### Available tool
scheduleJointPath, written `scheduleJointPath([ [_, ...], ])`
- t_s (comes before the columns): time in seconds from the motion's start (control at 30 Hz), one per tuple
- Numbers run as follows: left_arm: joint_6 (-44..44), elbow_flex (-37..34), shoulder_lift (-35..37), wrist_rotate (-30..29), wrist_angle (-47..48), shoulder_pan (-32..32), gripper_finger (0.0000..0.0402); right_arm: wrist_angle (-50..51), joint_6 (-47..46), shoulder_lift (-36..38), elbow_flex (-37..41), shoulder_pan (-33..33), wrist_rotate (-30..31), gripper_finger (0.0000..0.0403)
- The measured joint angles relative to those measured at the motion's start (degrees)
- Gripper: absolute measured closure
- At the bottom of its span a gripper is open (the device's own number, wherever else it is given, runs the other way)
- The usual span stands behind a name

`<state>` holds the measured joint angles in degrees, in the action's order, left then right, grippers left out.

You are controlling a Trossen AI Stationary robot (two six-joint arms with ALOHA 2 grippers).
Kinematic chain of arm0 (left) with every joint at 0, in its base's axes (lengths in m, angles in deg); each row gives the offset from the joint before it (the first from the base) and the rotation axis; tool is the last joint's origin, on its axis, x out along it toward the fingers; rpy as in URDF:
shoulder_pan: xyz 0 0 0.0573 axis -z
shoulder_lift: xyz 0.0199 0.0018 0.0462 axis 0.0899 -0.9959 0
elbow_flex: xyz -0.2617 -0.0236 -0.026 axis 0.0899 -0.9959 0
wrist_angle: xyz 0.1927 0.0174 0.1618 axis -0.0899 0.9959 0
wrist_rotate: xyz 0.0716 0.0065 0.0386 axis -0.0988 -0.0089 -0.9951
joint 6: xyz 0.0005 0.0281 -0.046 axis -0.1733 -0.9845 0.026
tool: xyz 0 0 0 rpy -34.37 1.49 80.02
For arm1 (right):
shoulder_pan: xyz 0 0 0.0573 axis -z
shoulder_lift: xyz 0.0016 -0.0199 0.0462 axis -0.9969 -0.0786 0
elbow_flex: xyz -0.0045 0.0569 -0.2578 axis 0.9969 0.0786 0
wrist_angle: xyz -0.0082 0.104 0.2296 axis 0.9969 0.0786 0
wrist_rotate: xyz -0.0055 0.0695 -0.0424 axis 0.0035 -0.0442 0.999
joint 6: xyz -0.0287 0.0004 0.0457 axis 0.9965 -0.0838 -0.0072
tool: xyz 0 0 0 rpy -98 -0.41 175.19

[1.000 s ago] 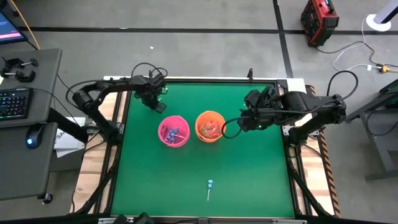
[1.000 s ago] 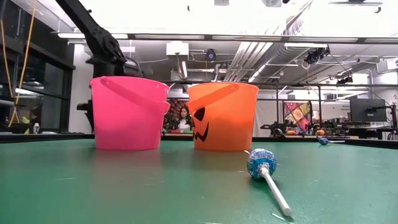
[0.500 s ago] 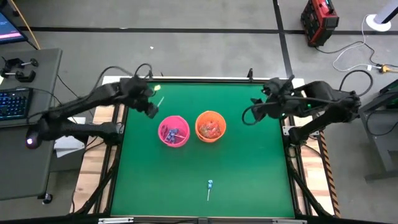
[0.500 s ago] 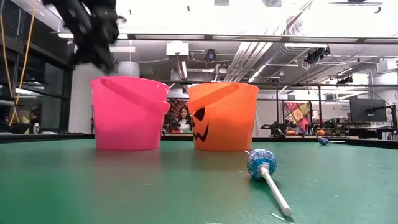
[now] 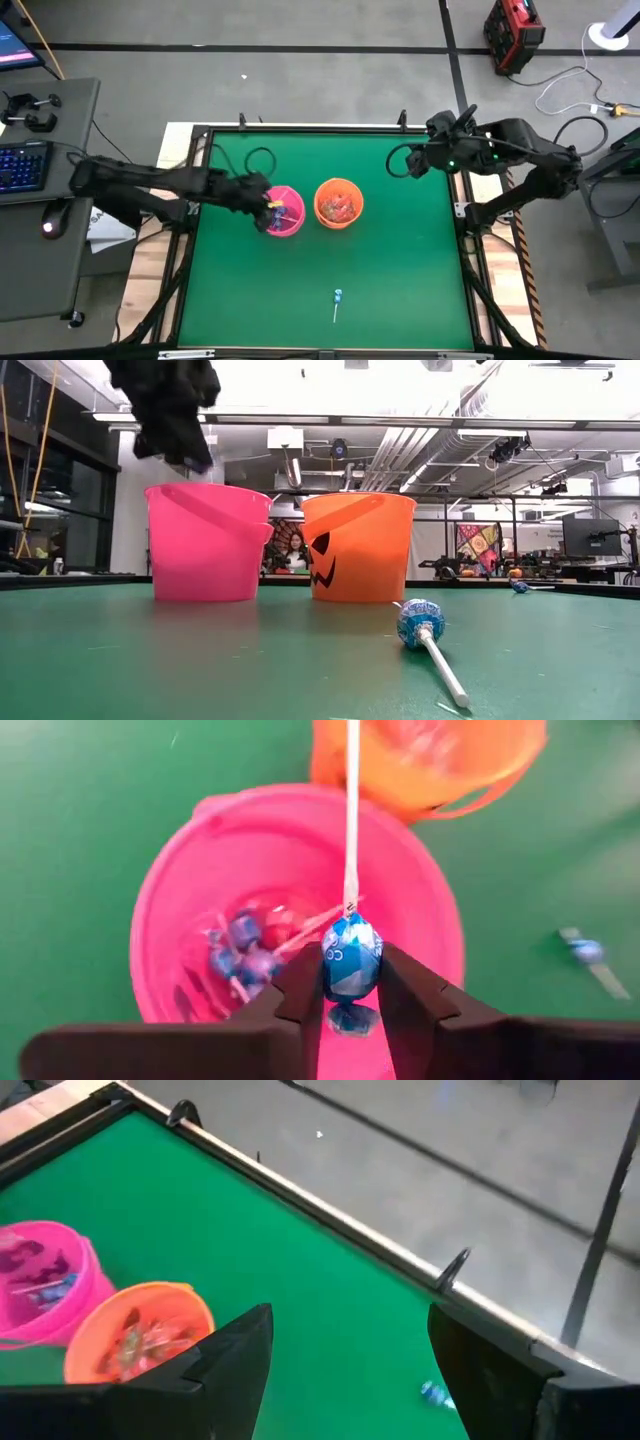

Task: Sort candy by brand, put in halloween buckets
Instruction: Put the blue lollipop into the pink bucket

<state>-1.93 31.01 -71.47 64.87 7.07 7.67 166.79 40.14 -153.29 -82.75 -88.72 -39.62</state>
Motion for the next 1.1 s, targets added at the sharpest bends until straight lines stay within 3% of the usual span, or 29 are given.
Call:
scheduleJointPath([
  [0.17,-1.44,0.0,-5.65,6.31,0.2,-2.57,0.027,0.0,-3.86,-0.37,0.0,3.02,-6.05,0.0142],
  [0.33,-5.61,-0.02,-5.35,14.34,0.14,-4.65,0.0207,-0.4,-9.14,-1.17,2.12,4.66,-8.19,0.0142],
  [0.43,-8.06,-0.02,-2.08,15.59,0.15,-5.25,0.0185,-0.16,-16.78,-1.11,8.12,6.57,-13.36,0.0142],
  [0.57,-8.12,-0.02,4.38,12.09,0.1,-6.17,0.0175,-2.08,-21.64,-0.97,22.14,11.24,-19.41,0.015],
  [0.7,-6.65,-0.02,10.59,5.51,0.11,-7.41,0.0175,-13.08,-20.36,-1.0,38.31,22.78,-23.97,0.016],
  [0.83,-5.22,-0.02,14.35,3.2,0.07,-9.32,0.0174,-30.56,-18.58,-0.97,50.92,38.26,-27.77,0.0165],
  [0.97,-0.02,-0.02,15.55,2.54,0.07,-11.35,0.0174,-45.61,-25.18,-0.96,58.99,51.72,-32.36,0.0165],
  [1.1,2.43,-0.02,15.36,0.64,0.0,-11.94,0.0174,-48.98,-33.62,-0.94,63.03,58.46,-33.96,0.0165],
])
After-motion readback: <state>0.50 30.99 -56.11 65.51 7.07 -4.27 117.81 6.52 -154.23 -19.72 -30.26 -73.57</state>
